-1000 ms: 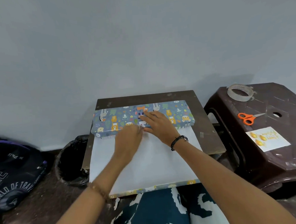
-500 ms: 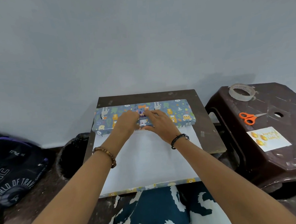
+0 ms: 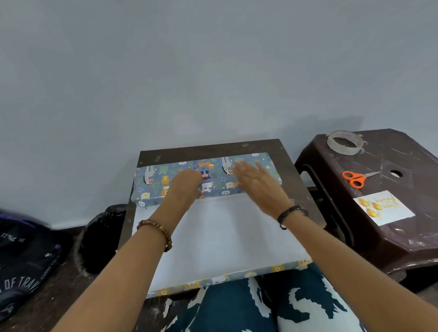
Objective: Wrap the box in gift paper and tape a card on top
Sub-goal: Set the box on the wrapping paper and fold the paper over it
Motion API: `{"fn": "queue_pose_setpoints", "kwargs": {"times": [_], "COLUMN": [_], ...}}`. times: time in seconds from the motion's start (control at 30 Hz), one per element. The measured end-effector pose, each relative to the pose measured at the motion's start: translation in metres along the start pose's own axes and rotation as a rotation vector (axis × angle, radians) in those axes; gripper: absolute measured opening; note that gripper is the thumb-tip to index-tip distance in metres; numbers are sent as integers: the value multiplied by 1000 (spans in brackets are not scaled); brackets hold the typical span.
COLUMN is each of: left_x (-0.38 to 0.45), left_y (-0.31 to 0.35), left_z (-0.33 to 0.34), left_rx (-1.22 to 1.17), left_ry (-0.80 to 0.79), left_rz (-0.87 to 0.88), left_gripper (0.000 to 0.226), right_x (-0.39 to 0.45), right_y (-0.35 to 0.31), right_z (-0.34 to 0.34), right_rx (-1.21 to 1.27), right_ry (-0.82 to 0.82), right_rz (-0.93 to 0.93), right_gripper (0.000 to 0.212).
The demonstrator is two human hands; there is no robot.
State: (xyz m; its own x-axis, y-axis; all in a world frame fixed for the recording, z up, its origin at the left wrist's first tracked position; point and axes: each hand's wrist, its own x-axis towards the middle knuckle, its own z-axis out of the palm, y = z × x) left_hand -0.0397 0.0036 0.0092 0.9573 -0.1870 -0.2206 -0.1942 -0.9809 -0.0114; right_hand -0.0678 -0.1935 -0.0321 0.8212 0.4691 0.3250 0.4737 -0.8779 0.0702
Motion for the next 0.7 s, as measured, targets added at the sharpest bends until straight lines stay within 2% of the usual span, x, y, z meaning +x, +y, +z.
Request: {"fn": "queue_pose_setpoints", "kwargs": {"times": [0.07,0.13,0.27,0.37,0.47,0.5,0.6,0.7], "left_x": [-1,-6,-23,-42,-67,-73,-73,-71], "left_y": [2,3,-12,-41,-80,-93,-114,-97], "left_z": [2,6,31,59,65,64,63,61], "left_rx": [-5,-2,115,-157,-406,-400,-119,-38], "left_ry": [25,60,196,428,639,655,655,699], "left_rz": [7,14,123,199,19,-13,13,20], "left_gripper": [39,41,62,57,48,45,47,47], "right_x": [22,34,33,32,32,31,30,29], "right_y": [-25,-42,-48,-49,-49,-49,-49,-49], "right_z": [3,10,23,22,21,21,21,22], "right_rx": [101,78,113,124,143,147,133,154], "right_ry": [-162,-261,-223,-234,-246,-241,-244,-229], "right_rz": [-44,-31,40,36,41,42,41,38], "right_gripper": [48,50,52,52,51,51,51,51]}}
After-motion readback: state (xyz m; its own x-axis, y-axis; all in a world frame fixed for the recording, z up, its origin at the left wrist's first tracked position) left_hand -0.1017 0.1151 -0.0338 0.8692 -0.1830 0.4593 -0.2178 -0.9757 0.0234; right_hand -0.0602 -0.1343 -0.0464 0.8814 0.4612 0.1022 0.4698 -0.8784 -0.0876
